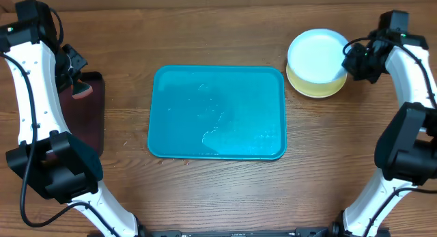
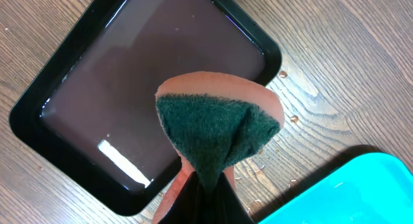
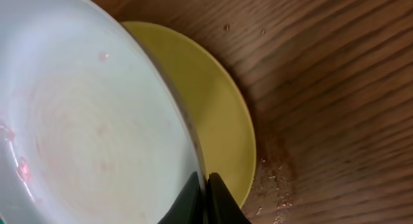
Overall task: Clean dirty plates on tray and stack at the side
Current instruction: 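Drop the sponge into the maroon tray with the left gripper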
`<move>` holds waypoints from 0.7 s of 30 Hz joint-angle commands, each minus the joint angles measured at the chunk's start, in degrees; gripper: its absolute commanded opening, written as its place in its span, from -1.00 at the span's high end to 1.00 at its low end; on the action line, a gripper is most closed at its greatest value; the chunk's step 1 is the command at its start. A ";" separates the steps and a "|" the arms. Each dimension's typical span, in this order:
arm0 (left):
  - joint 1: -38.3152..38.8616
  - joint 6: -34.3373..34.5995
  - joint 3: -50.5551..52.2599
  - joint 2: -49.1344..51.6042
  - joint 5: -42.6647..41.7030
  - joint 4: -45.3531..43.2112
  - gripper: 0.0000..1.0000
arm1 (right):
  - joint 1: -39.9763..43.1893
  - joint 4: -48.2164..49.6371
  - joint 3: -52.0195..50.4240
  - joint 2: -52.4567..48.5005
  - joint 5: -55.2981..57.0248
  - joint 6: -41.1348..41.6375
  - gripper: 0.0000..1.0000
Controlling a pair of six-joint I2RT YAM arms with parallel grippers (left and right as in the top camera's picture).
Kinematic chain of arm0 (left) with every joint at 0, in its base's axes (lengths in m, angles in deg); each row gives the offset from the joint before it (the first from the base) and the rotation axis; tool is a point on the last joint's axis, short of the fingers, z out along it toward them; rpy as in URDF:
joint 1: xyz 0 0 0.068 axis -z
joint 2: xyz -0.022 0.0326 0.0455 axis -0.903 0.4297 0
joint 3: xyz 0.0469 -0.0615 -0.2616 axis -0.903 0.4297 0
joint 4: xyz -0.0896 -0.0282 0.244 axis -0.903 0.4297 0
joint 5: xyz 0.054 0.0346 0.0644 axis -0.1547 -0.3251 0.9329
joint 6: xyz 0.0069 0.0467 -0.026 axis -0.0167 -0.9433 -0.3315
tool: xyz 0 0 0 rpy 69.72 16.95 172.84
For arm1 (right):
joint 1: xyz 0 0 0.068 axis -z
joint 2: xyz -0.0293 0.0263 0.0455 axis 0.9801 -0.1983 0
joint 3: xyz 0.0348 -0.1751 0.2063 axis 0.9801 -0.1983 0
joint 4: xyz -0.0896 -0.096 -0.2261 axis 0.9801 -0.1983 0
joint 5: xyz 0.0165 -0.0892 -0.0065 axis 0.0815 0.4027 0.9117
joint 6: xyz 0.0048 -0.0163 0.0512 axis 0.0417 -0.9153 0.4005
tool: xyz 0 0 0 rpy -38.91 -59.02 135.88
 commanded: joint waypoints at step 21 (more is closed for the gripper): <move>-6.69 -0.35 2.43 1.66 -0.76 -4.04 0.91 | -10.78 -5.81 1.36 17.64 -8.87 -1.64 -0.64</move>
